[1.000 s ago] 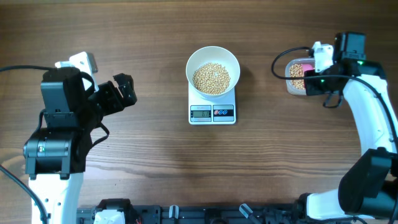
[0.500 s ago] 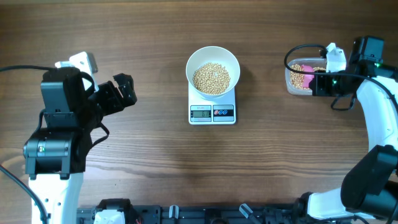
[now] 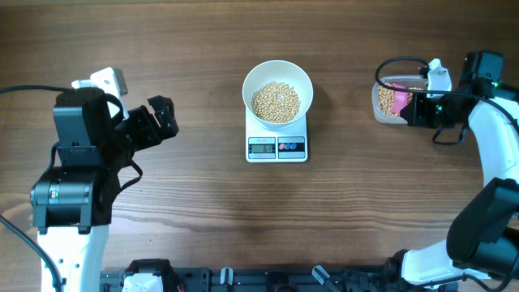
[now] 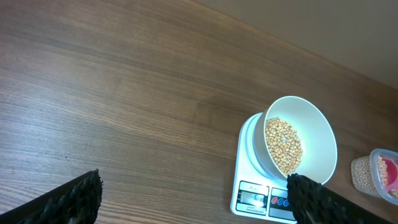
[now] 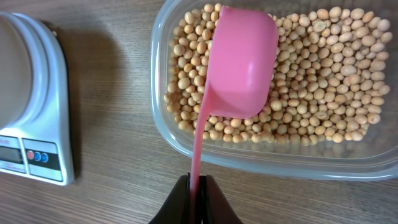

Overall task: Scoop item into bowl and weigh 150g on scale
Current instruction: 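Drag the scoop through the soybeans and lift it filled, then carry the filled scoop left over the white bowl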

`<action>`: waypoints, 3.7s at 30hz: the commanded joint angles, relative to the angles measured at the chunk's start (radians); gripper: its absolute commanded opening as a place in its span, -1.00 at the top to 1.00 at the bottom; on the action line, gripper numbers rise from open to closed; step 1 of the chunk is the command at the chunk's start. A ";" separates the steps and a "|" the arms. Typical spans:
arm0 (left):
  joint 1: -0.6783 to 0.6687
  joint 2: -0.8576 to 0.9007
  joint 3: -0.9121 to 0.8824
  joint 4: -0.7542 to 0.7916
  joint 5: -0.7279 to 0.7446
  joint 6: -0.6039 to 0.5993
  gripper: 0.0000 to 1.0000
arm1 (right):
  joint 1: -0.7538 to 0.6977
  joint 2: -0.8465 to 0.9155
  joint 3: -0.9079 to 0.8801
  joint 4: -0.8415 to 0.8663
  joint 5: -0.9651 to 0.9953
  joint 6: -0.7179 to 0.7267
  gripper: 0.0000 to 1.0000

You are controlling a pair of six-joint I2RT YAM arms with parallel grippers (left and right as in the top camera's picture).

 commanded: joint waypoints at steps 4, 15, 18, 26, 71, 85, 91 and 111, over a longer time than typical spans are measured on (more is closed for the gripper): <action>0.006 0.004 0.019 0.000 -0.010 0.013 -1.00 | -0.034 0.031 -0.005 -0.002 -0.115 0.012 0.91; 0.005 0.004 0.019 0.000 -0.010 0.013 -1.00 | -0.131 0.032 -0.005 -0.002 -0.135 0.116 0.91; 0.006 0.004 0.019 0.000 -0.010 0.013 -1.00 | -0.148 0.032 -0.005 -0.003 -0.218 0.116 0.92; 0.005 0.004 0.019 0.000 -0.010 0.013 -1.00 | -0.159 0.035 -0.005 -0.002 -0.279 0.131 0.91; 0.006 0.004 0.019 0.000 -0.010 0.013 -1.00 | -0.400 0.093 -0.005 -0.068 -0.606 0.134 0.91; 0.005 0.004 0.019 0.000 -0.010 0.013 -1.00 | -0.400 0.093 -0.005 -0.095 -0.708 0.134 0.91; 0.006 0.004 0.019 0.000 -0.010 0.013 -1.00 | -0.397 0.093 -0.005 -0.125 -0.818 0.131 0.91; 0.005 0.004 0.019 0.000 -0.010 0.013 -1.00 | 0.031 -0.023 0.024 0.108 -0.792 0.430 0.92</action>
